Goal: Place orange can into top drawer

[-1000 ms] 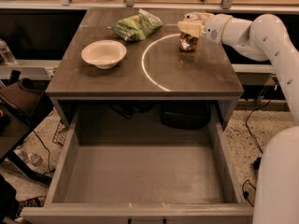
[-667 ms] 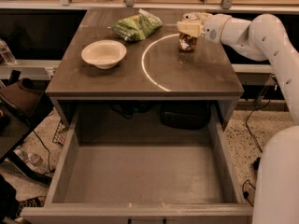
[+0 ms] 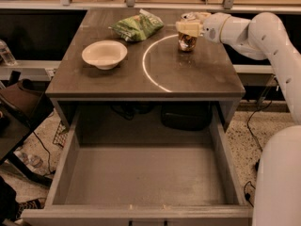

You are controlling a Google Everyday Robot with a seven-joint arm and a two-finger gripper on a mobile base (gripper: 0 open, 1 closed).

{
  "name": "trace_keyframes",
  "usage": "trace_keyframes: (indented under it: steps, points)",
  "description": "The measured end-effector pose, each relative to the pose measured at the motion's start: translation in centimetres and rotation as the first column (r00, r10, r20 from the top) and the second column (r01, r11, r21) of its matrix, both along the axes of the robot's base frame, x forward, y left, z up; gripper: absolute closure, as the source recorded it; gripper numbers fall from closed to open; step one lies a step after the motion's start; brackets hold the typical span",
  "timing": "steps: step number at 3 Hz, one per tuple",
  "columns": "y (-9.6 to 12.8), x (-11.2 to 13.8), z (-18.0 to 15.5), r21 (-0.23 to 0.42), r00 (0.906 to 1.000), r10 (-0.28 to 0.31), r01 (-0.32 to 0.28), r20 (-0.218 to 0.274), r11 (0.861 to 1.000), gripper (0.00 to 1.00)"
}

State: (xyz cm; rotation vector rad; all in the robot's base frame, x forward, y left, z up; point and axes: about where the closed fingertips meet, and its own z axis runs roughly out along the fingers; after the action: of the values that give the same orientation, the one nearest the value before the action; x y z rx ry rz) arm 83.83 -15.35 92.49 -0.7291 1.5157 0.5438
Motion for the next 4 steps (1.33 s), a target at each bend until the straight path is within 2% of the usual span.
trace_keyframes:
  steps: [1,2,3,4]
  points:
    - [0.2,-0.9,1.3,-0.013,1.0000,0.009,-0.008,0.005,1.000,1.00]
    - [-0.1,-3.5,3.6,0.002,0.9988,0.041,-0.042,0.027,0.999,1.00]
    - [-0.7,-7.4,5.4,-0.003,0.9945,0.098,-0.098,0.037,0.995,1.00]
    - [-2.7,-13.1,6.5,-0.019,0.9889,0.142,-0.141,0.044,0.990,1.00]
